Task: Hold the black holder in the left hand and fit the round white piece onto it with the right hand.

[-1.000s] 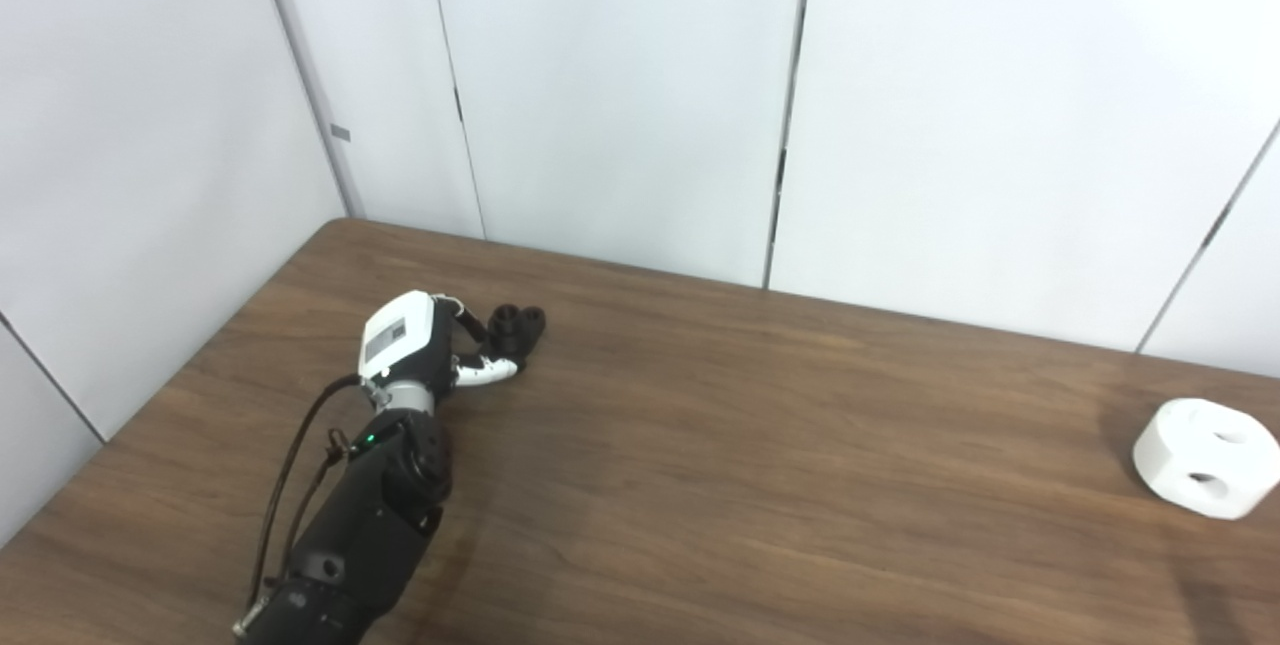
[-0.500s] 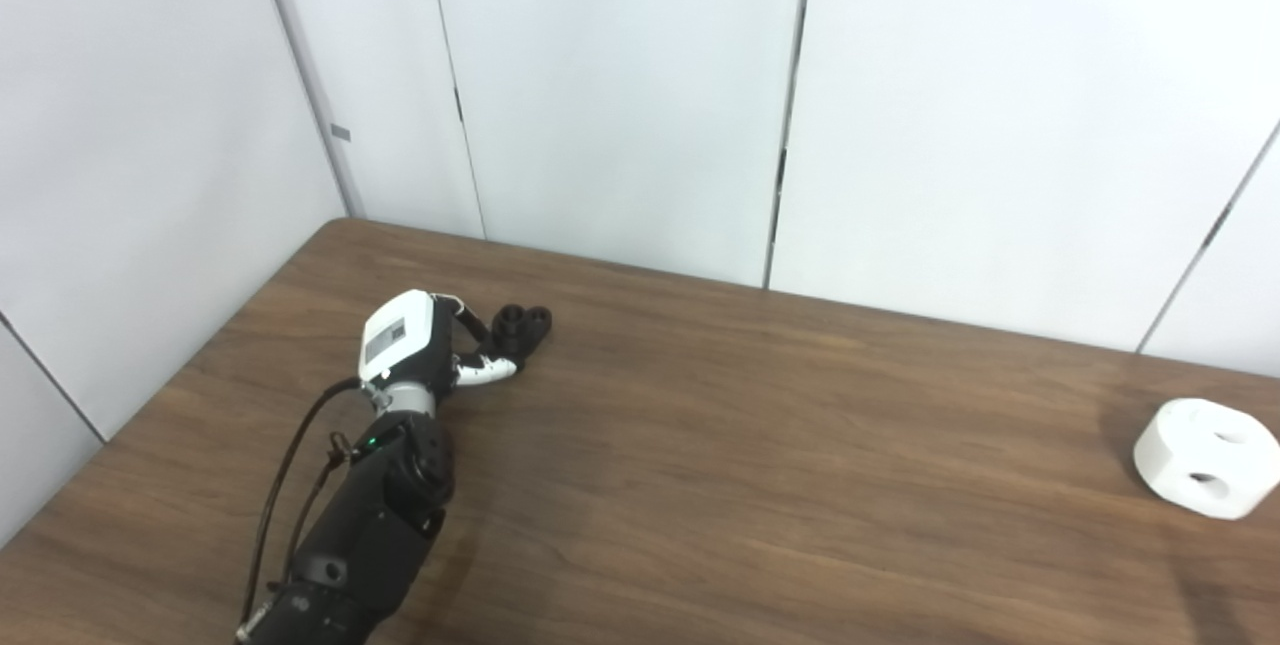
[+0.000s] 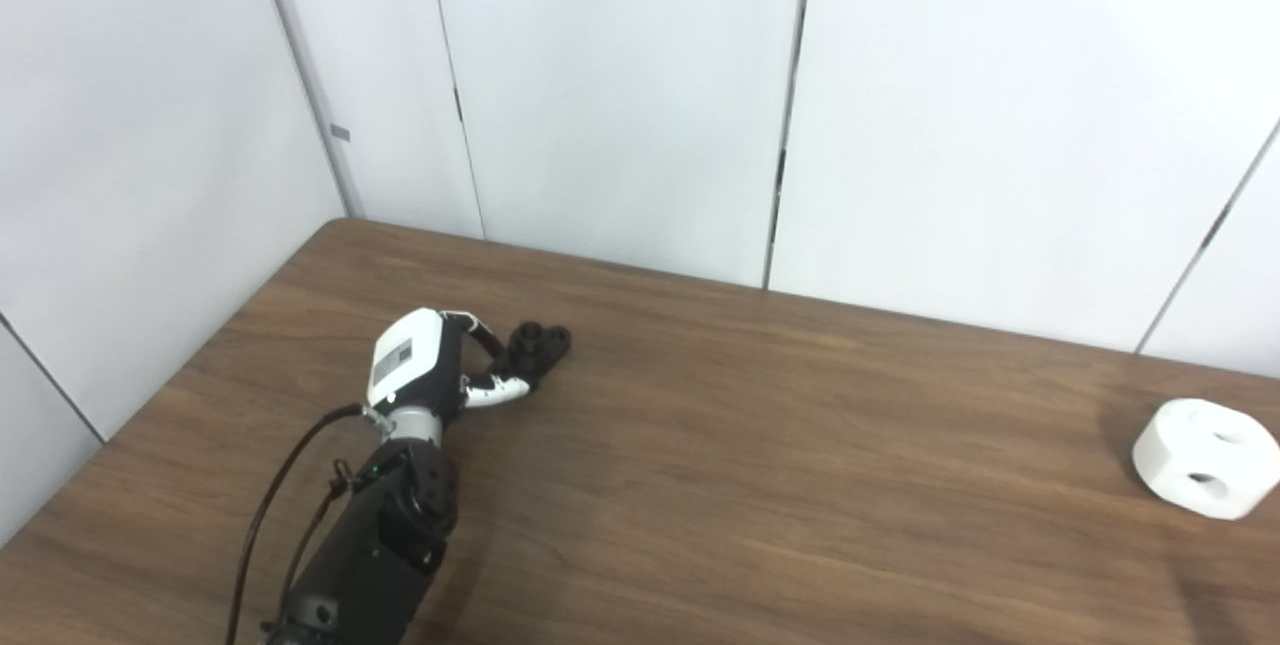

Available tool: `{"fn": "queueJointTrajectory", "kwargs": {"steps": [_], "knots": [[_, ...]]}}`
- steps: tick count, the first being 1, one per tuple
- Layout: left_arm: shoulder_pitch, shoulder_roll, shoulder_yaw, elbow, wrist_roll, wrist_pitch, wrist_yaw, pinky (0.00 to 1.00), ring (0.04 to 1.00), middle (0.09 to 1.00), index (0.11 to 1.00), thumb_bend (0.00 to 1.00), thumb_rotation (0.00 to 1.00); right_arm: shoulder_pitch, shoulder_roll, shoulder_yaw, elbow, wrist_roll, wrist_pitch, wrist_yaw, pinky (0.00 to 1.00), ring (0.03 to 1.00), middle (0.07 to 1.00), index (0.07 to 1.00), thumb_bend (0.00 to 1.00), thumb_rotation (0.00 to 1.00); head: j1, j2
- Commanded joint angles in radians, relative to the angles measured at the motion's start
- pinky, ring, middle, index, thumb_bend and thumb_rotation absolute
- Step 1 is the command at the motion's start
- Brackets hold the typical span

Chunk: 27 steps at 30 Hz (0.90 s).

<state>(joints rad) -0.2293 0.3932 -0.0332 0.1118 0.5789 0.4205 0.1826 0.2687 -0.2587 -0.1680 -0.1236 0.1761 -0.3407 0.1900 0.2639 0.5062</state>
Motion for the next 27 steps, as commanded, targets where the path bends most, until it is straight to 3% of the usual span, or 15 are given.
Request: {"fn": "queueJointTrajectory", "kwargs": {"steps": [1,7,16,21,27], "knots": [[0.001,0.013,-0.014,-0.062,0.030,-0.019,-0.003,0.79,0.877,0.810,0.488,0.52,0.05,0.026,0.041,0.034,0.039,-0.003,0.019,-0.004,1.00,0.993,0.980,1.000,0.69,0.98,-0.001,0.002],[0.060,0.011,-0.056,-0.164,0.051,-0.002,-0.056,0.80,0.887,0.827,0.489,0.52,0.05,0.025,0.048,0.035,0.034,-0.017,0.024,-0.014,1.00,0.982,0.963,1.000,0.68,0.98,-0.016,0.008],[0.146,-0.024,-0.119,-0.301,0.089,-0.037,-0.114,0.81,0.883,0.822,0.490,0.52,0.05,0.023,0.053,0.044,0.034,-0.021,0.013,-0.016,1.00,0.984,0.961,1.000,0.67,0.98,-0.047,0.023],[0.190,-0.043,-0.171,-0.365,0.109,-0.070,-0.155,0.76,0.872,0.817,0.489,0.52,0.05,0.025,0.062,0.049,0.017,-0.023,0.017,-0.023,1.00,0.979,0.960,1.000,0.64,0.98,-0.077,0.042],[0.237,-0.071,-0.219,-0.457,0.139,-0.064,-0.221,0.79,0.867,0.814,0.489,0.51,0.05,0.024,0.072,0.058,-0.001,-0.058,0.019,-0.038,1.00,0.969,0.956,0.991,0.64,0.99,-0.128,0.070]]}}
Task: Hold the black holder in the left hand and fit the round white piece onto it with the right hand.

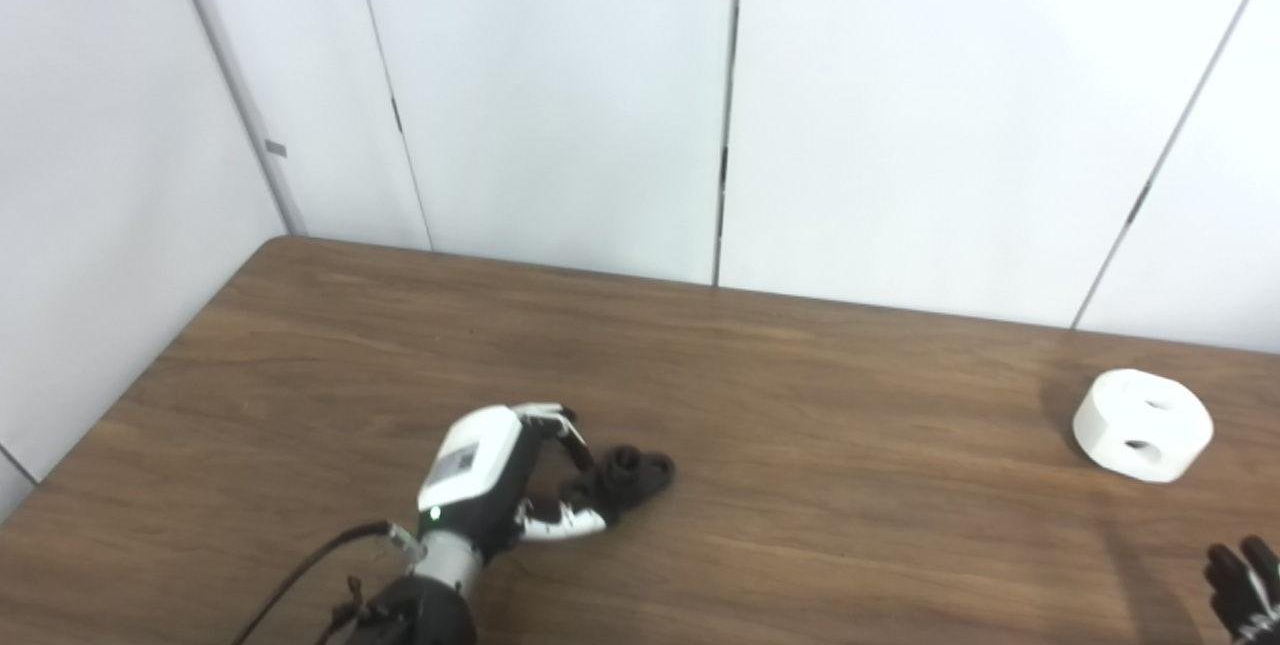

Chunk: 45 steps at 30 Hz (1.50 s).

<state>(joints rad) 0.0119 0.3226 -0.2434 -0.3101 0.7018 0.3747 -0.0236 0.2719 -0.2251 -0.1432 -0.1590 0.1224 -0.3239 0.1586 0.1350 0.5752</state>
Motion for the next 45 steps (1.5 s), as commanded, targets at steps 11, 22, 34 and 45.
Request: {"fn": "queueJointTrajectory", "kwargs": {"steps": [11,22,34,45], "knots": [[0.074,-0.043,-0.094,-0.111,0.092,-0.064,-0.084,0.83,0.873,0.817,0.489,0.52,0.04,0.032,0.066,0.048,-0.002,-0.069,0.001,-0.026,1.00,0.943,0.944,0.983,0.61,0.99,-0.098,0.061],[0.151,-0.057,-0.133,-0.124,0.069,-0.173,-0.122,0.91,0.892,0.825,0.489,0.51,0.05,0.045,0.095,0.070,-0.076,-0.126,0.081,-0.054,1.00,0.964,0.943,0.988,0.62,0.99,-0.164,0.116],[0.178,-0.071,-0.172,-0.049,0.035,-0.286,-0.136,0.89,0.883,0.827,0.490,0.51,0.05,0.045,0.096,0.080,-0.112,-0.131,0.115,-0.058,1.00,0.954,0.945,0.988,0.62,0.99,-0.189,0.145],[0.172,-0.113,-0.151,0.008,0.068,-0.321,-0.088,0.89,0.882,0.822,0.490,0.51,0.05,0.047,0.085,0.069,-0.134,-0.127,0.151,-0.062,1.00,0.966,0.945,0.988,0.64,0.99,-0.189,0.150]]}}
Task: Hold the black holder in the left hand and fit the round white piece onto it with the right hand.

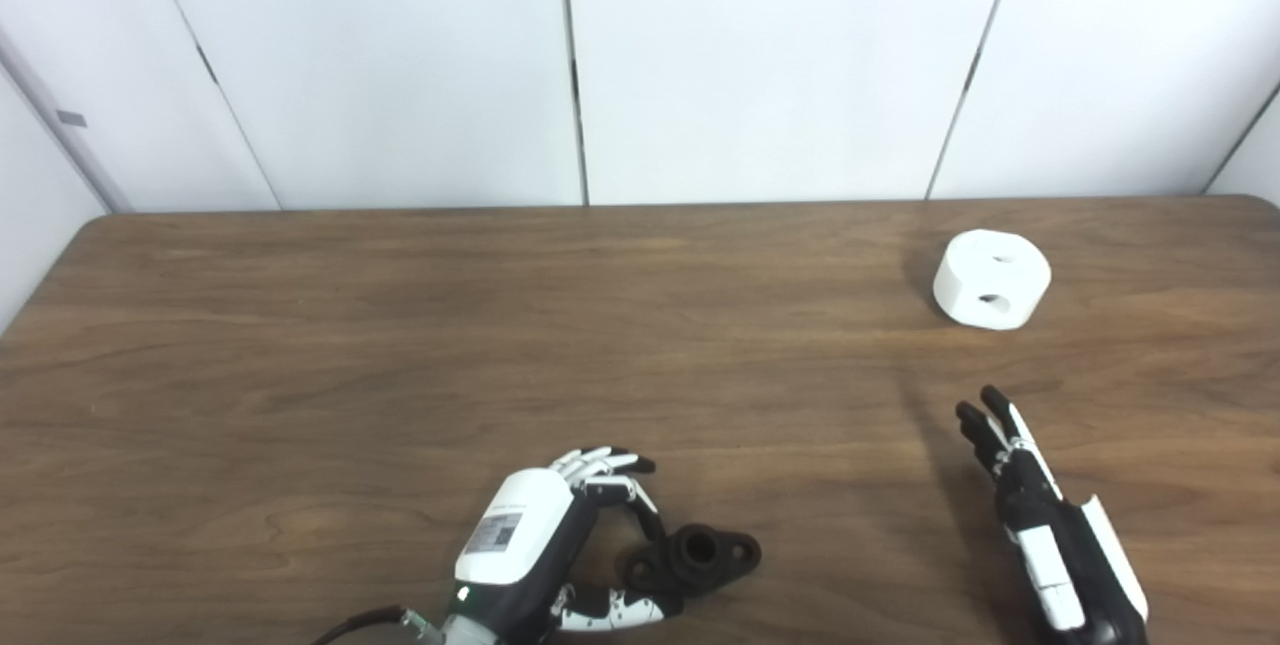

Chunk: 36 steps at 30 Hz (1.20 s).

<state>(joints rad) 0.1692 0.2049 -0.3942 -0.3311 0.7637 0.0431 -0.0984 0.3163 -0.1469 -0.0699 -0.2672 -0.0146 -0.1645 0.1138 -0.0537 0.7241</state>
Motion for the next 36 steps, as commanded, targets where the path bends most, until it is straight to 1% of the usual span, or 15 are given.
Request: {"fn": "queueJointTrajectory", "kwargs": {"steps": [1,6,9,13,14,16,18,20,22,26,30,33,36], "knots": [[0.015,0.001,0.002,0.029,0.011,0.012,-0.010,0.89,0.880,0.821,0.490,0.51,0.05,0.002,0.005,-0.007,-0.023,0.012,-0.007,-0.016,1.00,0.970,0.944,0.989,0.64,0.99,-0.002,-0.001],[0.020,-0.010,0.023,0.036,0.014,0.002,0.011,0.88,0.875,0.819,0.490,0.51,0.05,-0.007,0.003,-0.017,-0.001,0.059,-0.025,-0.010,1.00,0.967,0.946,0.987,0.63,0.96,-0.015,-0.011],[0.024,-0.016,0.037,0.039,0.006,-0.003,0.015,0.87,0.876,0.820,0.490,0.51,0.04,-0.010,0.002,-0.020,0.005,0.064,-0.029,-0.012,1.00,0.970,0.950,0.987,0.64,0.96,-0.024,-0.017],[0.023,-0.021,0.046,0.051,0.011,-0.009,0.019,0.87,0.875,0.819,0.490,0.51,0.04,-0.017,-0.001,-0.022,0.017,0.081,-0.046,-0.008,1.00,0.982,0.966,0.988,0.62,0.96,-0.043,-0.026],[0.021,-0.020,0.046,0.054,0.014,-0.013,0.019,0.87,0.875,0.819,0.490,0.51,0.04,-0.020,0.000,-0.022,0.015,0.085,-0.044,-0.008,1.00,0.984,0.969,0.989,0.61,0.96,-0.062,-0.033],[0.020,-0.018,0.047,0.060,0.018,-0.022,0.022,0.85,0.864,0.812,0.490,0.51,0.04,-0.023,0.003,-0.024,0.009,0.092,-0.036,-0.011,1.00,0.988,0.981,0.981,0.62,0.94,-0.062,-0.033],[0.019,-0.015,0.046,0.069,0.022,-0.029,0.023,0.85,0.861,0.811,0.490,0.51,0.04,-0.026,0.007,-0.028,0.003,0.101,-0.025,-0.017,1.00,0.986,0.981,0.974,0.62,0.93,-0.095,-0.048],[0.015,-0.012,0.047,0.081,0.022,-0.038,0.029,0.84,0.857,0.806,0.490,0.51,0.04,-0.030,0.008,-0.032,-0.001,0.104,-0.018,-0.020,1.00,0.989,0.984,0.971,0.63,0.91,-0.112,-0.058],[0.014,-0.009,0.049,0.092,0.019,-0.046,0.034,0.81,0.849,0.801,0.490,0.51,0.04,-0.032,0.006,-0.037,-0.003,0.107,-0.016,-0.022,1.00,0.996,0.989,0.973,0.63,0.91,-0.116,-0.064],[0.011,-0.003,0.051,0.116,0.011,-0.060,0.040,0.76,0.840,0.794,0.489,0.51,0.04,-0.043,0.003,-0.059,-0.028,0.156,0.020,-0.027,1.00,0.989,0.971,0.949,0.62,0.88,-0.134,-0.084],[0.007,0.000,0.053,0.130,0.000,-0.071,0.040,0.75,0.835,0.791,0.489,0.51,0.04,-0.062,-0.001,-0.080,-0.068,0.187,0.061,-0.037,1.00,0.991,0.967,0.939,0.60,0.88,-0.153,-0.099],[0.005,0.005,0.051,0.137,-0.007,-0.080,0.043,0.74,0.837,0.791,0.489,0.51,0.04,-0.087,-0.017,-0.096,-0.090,0.212,0.087,-0.043,1.00,0.992,0.970,0.933,0.58,0.88,-0.163,-0.106],[0.004,0.009,0.050,0.137,-0.009,-0.080,0.042,0.73,0.835,0.790,0.489,0.51,0.04,-0.118,-0.048,-0.114,-0.100,0.203,0.100,-0.040,1.00,0.990,0.970,0.946,0.57,0.90,-0.171,-0.113]]}}
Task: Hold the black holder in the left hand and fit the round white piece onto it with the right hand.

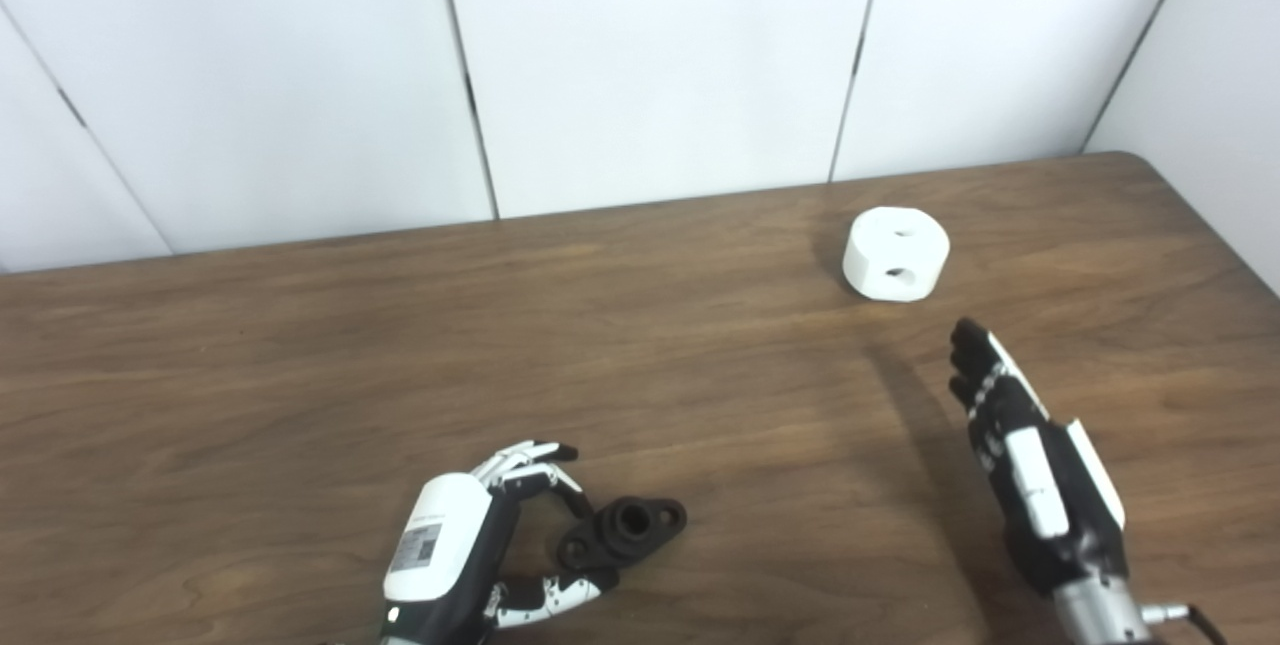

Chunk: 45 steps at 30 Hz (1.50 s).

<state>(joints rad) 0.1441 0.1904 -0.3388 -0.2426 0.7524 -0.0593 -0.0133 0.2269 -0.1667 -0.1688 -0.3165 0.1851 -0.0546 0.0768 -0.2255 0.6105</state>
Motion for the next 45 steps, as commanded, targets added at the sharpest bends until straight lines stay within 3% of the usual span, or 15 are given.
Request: {"fn": "queueJointTrajectory", "kwargs": {"steps": [1,6,11,14,18,23,26,29,34,40,45], "knots": [[0.028,0.024,-0.006,0.050,0.002,0.022,-0.042,0.73,0.834,0.790,0.489,0.51,0.04,-0.041,-0.035,-0.022,-0.058,-0.003,0.004,-0.007,1.00,0.990,0.972,0.948,0.57,0.91,-0.003,-0.002],[0.023,0.028,-0.006,0.063,0.001,0.014,-0.033,0.73,0.829,0.786,0.488,0.51,0.04,-0.111,-0.095,-0.048,-0.093,-0.068,0.083,-0.020,0.97,0.976,0.962,0.950,0.55,0.94,-0.010,-0.011],[0.019,0.025,-0.003,0.070,0.000,0.013,-0.032,0.73,0.830,0.786,0.488,0.51,0.04,-0.183,-0.179,-0.057,-0.088,-0.130,0.151,-0.005,0.98,0.985,0.972,0.963,0.67,0.94,-0.013,-0.019],[0.018,0.025,-0.002,0.073,-0.002,0.009,-0.030,0.73,0.828,0.785,0.488,0.51,0.04,-0.228,-0.217,-0.059,-0.083,-0.143,0.194,0.004,1.00,0.998,0.971,0.956,0.65,0.91,-0.013,-0.021],[0.017,0.024,0.000,0.076,-0.004,0.004,-0.025,0.73,0.825,0.783,0.489,0.51,0.04,-0.293,-0.294,-0.027,-0.080,-0.299,0.271,0.003,0.94,0.973,0.952,0.950,0.64,0.88,-0.015,-0.024],[0.014,0.023,-0.003,0.074,-0.010,0.012,-0.037,0.73,0.830,0.787,0.489,0.51,0.04,-0.372,-0.338,-0.004,-0.053,-0.373,0.331,0.017,0.90,0.935,0.944,0.936,0.71,0.67,-0.015,-0.028],[0.013,0.021,-0.005,0.073,-0.006,0.014,-0.037,0.73,0.829,0.787,0.489,0.51,0.04,-0.426,-0.354,0.017,-0.022,-0.405,0.363,0.030,0.89,0.935,0.948,0.934,0.75,0.57,-0.014,-0.029],[0.014,0.017,-0.006,0.072,-0.005,0.017,-0.037,0.73,0.829,0.787,0.489,0.51,0.04,-0.482,-0.388,0.049,0.025,-0.444,0.386,0.055,0.97,0.988,0.988,0.941,0.81,0.49,-0.012,-0.030],[0.016,0.012,-0.010,0.069,-0.003,0.018,-0.040,0.73,0.827,0.787,0.488,0.51,0.04,-0.578,-0.457,0.127,0.108,-0.546,0.444,0.112,0.97,1.000,1.000,0.925,0.90,0.47,-0.006,-0.032],[0.018,0.010,-0.014,0.064,0.005,0.019,-0.040,0.72,0.824,0.787,0.489,0.51,0.04,-0.663,-0.499,0.200,0.193,-0.598,0.485,0.177,0.89,1.000,1.000,0.922,0.99,0.41,0.000,-0.030],[0.020,0.007,-0.014,0.062,0.008,0.022,-0.041,0.73,0.825,0.788,0.488,0.51,0.04,-0.722,-0.525,0.249,0.241,-0.626,0.509,0.240,0.88,1.000,1.000,0.934,1.00,0.36,0.003,-0.030]]}}
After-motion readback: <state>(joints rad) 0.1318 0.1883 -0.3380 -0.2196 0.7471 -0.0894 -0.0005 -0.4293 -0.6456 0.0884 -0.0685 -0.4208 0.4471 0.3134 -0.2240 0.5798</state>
